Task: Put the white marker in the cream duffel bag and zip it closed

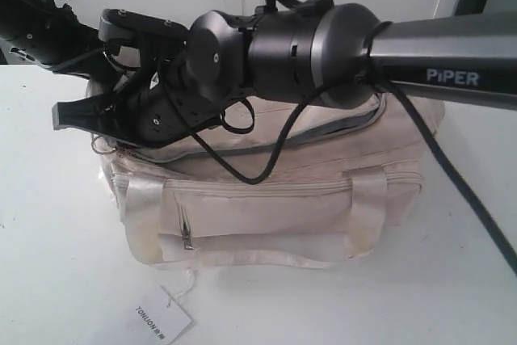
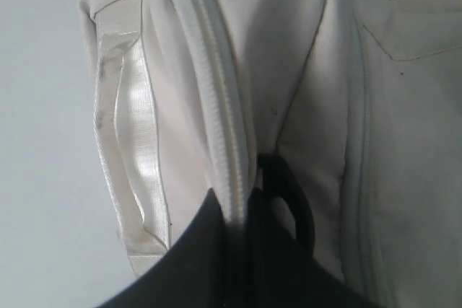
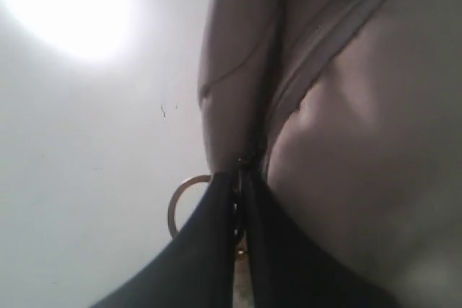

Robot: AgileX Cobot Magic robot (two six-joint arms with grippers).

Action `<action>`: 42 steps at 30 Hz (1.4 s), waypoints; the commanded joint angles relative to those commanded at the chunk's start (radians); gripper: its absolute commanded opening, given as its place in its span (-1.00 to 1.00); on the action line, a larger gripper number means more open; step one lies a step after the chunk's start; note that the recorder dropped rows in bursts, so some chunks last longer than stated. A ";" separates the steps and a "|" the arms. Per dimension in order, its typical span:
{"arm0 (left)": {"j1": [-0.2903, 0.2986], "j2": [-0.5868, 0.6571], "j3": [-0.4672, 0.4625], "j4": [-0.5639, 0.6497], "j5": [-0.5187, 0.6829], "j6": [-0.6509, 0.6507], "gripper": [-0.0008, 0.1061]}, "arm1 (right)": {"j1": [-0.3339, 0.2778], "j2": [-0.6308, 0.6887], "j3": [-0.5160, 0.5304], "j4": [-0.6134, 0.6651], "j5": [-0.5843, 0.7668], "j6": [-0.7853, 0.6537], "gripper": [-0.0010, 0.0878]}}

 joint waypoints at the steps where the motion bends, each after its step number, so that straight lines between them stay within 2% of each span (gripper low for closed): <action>1: 0.000 0.000 0.000 0.000 0.000 0.000 -0.99 | 0.000 -0.009 0.000 -0.010 0.002 0.000 -0.98; 10: 0.000 0.000 0.000 0.008 0.000 0.000 -0.99 | 0.000 -0.053 0.000 -0.071 0.101 0.000 -0.98; 22: 0.000 0.000 0.000 0.024 0.000 0.000 -0.99 | 0.000 -0.051 0.000 -0.194 0.342 0.000 -0.98; 31: 0.000 0.000 0.000 0.046 0.000 0.000 -0.99 | 0.000 -0.051 0.000 -0.198 0.437 0.000 -0.98; 38: 0.000 0.000 0.000 0.053 0.000 0.000 -0.99 | 0.000 -0.051 0.000 -0.231 0.571 -0.053 -0.98; 42: 0.000 0.000 0.000 0.053 0.000 0.000 -0.99 | 0.000 -0.047 0.000 -0.228 0.562 -0.044 -0.98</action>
